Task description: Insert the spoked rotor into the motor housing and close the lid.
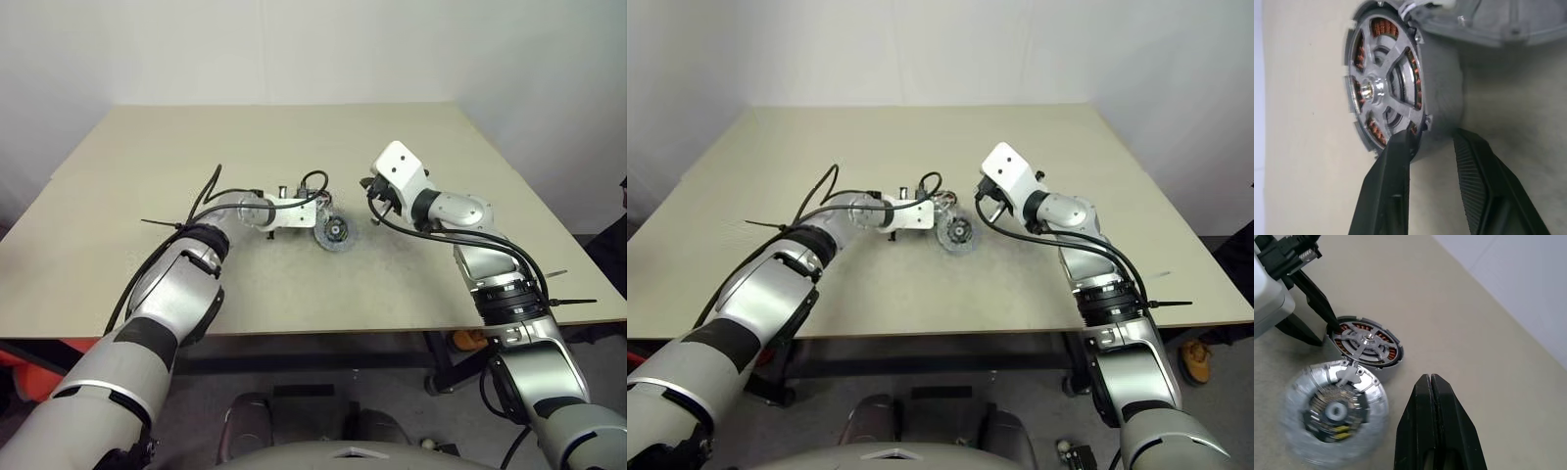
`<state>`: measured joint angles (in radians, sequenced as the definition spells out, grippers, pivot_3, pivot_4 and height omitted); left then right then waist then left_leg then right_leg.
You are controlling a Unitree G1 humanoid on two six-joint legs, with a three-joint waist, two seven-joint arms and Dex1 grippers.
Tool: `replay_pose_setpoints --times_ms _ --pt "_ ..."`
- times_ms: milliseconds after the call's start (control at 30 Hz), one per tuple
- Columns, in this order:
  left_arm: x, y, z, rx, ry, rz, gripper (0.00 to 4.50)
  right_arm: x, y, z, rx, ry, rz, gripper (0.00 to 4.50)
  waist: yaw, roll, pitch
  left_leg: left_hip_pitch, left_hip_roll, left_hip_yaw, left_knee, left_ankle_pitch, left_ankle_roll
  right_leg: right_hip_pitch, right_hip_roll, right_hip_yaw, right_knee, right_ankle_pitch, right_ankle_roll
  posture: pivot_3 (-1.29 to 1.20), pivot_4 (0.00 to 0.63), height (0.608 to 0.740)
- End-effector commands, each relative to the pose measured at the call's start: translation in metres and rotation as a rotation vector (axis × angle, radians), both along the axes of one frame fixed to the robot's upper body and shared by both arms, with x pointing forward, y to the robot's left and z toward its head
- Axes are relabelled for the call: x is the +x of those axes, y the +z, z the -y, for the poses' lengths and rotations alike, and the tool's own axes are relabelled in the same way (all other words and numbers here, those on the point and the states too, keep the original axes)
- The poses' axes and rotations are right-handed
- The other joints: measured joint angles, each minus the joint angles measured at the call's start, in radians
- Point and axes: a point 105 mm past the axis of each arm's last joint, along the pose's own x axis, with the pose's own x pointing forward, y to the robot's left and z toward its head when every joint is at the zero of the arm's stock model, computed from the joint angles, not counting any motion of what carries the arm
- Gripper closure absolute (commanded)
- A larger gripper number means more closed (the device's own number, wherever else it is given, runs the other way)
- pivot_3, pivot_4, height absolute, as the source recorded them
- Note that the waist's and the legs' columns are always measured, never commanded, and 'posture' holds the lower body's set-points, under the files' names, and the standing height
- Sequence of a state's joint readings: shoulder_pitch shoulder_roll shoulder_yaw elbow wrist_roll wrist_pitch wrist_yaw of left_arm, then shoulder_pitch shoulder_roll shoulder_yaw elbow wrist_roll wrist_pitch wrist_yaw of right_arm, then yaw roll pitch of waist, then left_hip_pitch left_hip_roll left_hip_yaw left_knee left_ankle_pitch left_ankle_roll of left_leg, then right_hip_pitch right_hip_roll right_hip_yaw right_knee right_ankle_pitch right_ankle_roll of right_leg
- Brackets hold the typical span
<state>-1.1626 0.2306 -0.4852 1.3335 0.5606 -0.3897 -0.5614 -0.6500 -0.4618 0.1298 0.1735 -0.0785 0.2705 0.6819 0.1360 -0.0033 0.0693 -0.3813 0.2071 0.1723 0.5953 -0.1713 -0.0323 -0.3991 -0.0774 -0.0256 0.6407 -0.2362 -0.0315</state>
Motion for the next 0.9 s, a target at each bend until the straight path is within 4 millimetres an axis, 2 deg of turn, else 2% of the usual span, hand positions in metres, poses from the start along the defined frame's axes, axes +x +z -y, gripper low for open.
replay_pose_setpoints --times_ms 33,300,433,700,900 --pt "0.003 0.007 0.0 0.006 -0.002 0.021 3.49 -0.001 0.021 0.002 0.02 -0.003 0.073 4.5 0.0 0.0 0.0 0.0 0.0 0.0 0.0 0.0 0.0 0.0 0.0 0.0 0.0 0.0 0.0 0.0 0.0 0.74" --pt "0.002 0.008 0.0 -0.009 -0.006 0.019 3.51 0.001 0.02 0.0 0.019 -0.006 0.074 4.5 0.0 0.0 0.0 0.0 0.0 0.0 0.0 0.0 0.0 0.0 0.0 0.0 0.0 0.0 0.0 0.0 0.0 0.74" --pt "0.005 0.016 0.004 -0.034 -0.007 0.038 3.51 0.002 0.021 0.003 0.019 -0.018 0.08 4.5 0.0 0.0 0.0 0.0 0.0 0.0 0.0 0.0 0.0 0.0 0.0 0.0 0.0 0.0 0.0 0.0 0.0 0.74" --pt "-0.001 0.039 0.038 -0.249 -0.036 -0.081 3.51 0.004 0.022 0.006 0.018 -0.039 0.089 4.5 0.011 0.0 0.0 -0.001 0.0 0.0 0.0 0.0 0.001 0.0 0.0 0.0 -0.001 0.0 0.0 0.0 0.0 0.74" --pt "-0.007 0.052 0.055 -0.304 -0.085 -0.144 3.51 0.004 0.022 0.007 0.018 -0.048 0.092 4.5 0.019 0.0 0.0 -0.003 -0.001 0.0 0.0 -0.002 0.004 -0.001 -0.004 0.0 -0.002 0.0 0.0 0.0 0.0 0.74"
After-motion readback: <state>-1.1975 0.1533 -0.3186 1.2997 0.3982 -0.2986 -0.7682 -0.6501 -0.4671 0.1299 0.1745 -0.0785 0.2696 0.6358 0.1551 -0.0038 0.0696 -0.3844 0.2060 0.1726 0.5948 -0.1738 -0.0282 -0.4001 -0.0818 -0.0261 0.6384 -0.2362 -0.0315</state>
